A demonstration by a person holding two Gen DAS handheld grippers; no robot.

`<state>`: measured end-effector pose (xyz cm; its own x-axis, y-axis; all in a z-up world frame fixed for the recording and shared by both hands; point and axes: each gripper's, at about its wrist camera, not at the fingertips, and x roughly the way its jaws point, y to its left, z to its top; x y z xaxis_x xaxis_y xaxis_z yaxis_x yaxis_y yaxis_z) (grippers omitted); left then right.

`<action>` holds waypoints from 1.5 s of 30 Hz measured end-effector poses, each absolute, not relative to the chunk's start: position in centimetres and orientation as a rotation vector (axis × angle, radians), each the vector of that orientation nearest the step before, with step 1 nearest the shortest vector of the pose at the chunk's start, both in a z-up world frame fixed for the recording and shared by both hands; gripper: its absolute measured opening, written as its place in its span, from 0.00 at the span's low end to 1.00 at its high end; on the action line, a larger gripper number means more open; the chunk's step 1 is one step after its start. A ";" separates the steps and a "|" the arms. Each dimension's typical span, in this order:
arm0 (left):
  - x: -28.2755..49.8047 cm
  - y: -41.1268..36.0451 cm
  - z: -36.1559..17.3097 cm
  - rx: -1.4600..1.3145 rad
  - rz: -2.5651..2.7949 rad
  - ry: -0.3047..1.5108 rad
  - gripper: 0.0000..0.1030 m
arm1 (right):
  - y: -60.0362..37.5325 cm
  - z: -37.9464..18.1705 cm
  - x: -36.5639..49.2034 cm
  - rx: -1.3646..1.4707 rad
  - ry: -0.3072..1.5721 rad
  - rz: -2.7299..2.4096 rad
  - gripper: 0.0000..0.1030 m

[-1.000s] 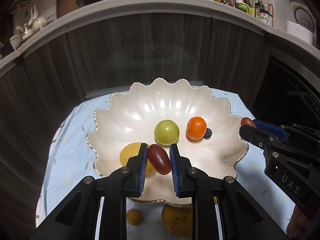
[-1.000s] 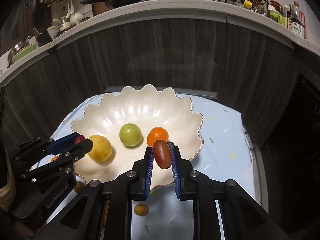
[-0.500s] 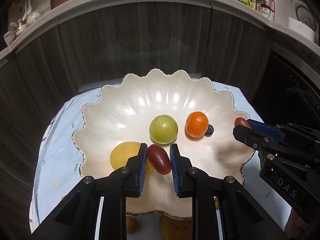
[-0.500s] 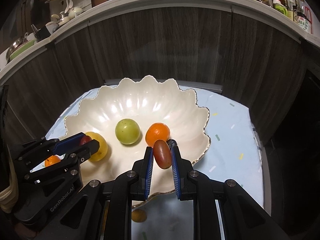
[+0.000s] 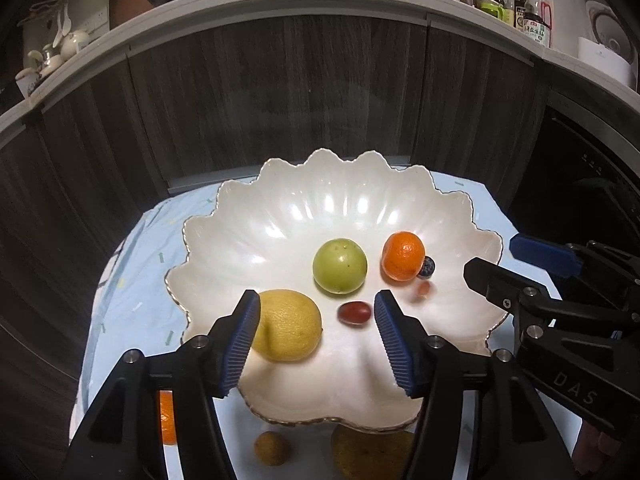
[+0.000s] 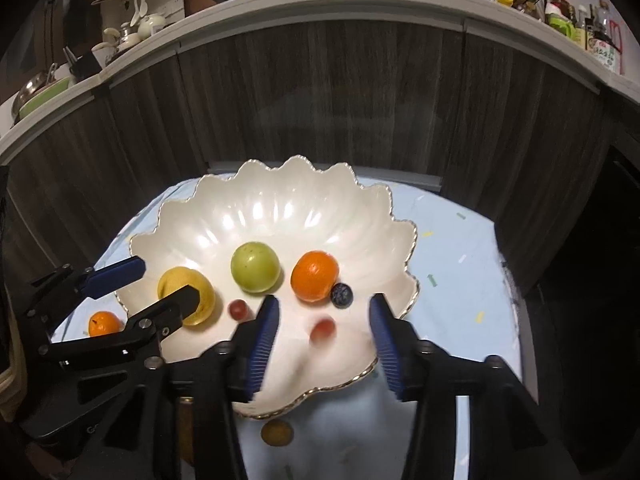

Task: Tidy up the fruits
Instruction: 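Open both tools to drop the dark red grapes into the bowl, then withdraw both tools from the bowl toward the small brown fruits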

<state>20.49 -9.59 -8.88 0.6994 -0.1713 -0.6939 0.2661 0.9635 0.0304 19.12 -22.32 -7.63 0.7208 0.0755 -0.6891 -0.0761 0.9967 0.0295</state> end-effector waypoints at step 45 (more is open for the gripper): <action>13.6 -5.4 -6.7 0.145 -0.166 0.714 0.80 | -20.5 -6.1 13.0 -0.041 0.737 0.053 0.62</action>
